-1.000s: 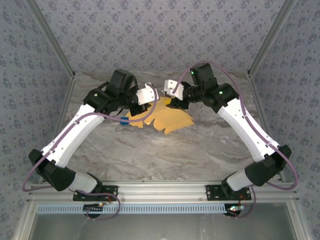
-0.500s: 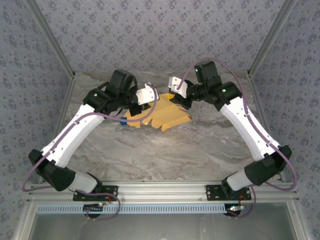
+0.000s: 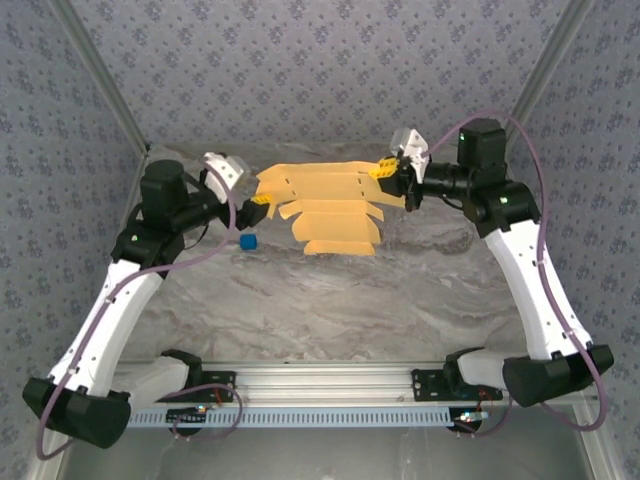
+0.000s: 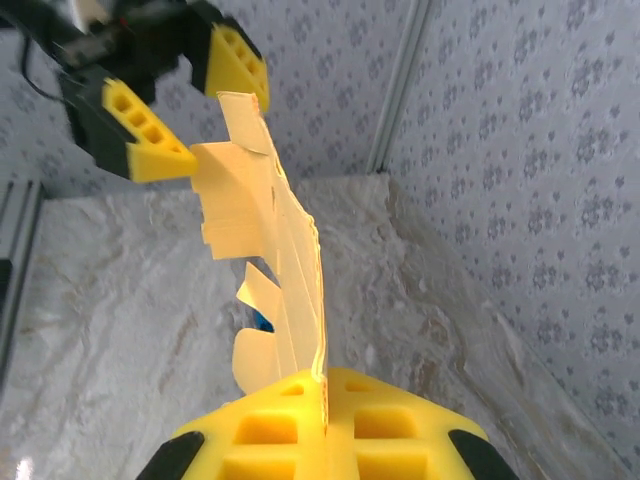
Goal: Fold the paper box
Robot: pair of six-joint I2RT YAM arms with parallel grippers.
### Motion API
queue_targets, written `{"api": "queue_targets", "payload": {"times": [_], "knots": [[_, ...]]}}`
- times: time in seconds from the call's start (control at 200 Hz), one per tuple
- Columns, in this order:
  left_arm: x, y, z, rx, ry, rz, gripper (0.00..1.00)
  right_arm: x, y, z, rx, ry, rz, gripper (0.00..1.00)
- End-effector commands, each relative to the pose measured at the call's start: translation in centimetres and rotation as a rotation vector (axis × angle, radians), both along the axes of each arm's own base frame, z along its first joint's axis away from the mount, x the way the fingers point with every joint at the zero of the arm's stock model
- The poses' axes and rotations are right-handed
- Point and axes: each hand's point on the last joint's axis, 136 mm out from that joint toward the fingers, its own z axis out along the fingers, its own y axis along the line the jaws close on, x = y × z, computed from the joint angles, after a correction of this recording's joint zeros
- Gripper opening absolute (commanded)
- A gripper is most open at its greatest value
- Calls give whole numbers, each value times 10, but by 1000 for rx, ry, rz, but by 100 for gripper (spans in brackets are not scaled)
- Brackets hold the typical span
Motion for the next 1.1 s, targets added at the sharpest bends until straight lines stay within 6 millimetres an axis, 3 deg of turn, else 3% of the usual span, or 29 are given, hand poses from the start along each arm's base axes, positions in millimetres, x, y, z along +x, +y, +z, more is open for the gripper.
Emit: {"api": "queue_targets", "payload": {"times": [0.0, 0.15, 0.225, 0.38, 0.51, 0.58, 0.685, 0.844, 0.964, 1.094], "knots": [[-10, -20, 24, -218, 16, -150, 85, -6, 0, 18, 109, 53, 16, 0], [-10, -26, 19, -262, 35, -191, 86, -7, 0, 23, 137, 78, 15, 0], [-10, -29, 21, -277, 33, -215, 79, -6, -1, 23, 154, 82, 14, 0], [-11, -34, 19, -297, 51, -260, 48, -3, -2, 23, 185, 96, 3, 0], [-13, -35, 14, -282, 51, -269, 15, 4, -5, 19, 189, 102, -27, 0], [-14, -34, 11, -261, 47, -267, 7, 8, -7, 16, 184, 102, -42, 0], [-15, -34, 6, -195, 51, -270, 0, 7, -9, 9, 133, 75, -56, 27], [-16, -31, -10, -65, 84, -275, 0, -6, -18, -4, -52, -26, -86, 69], [-17, -31, -12, -19, 86, -293, 0, -15, -16, 2, -102, -96, -73, 82], [-21, -34, -10, -6, 90, -329, 0, -16, 0, -1, -178, -145, -27, 86]]}}
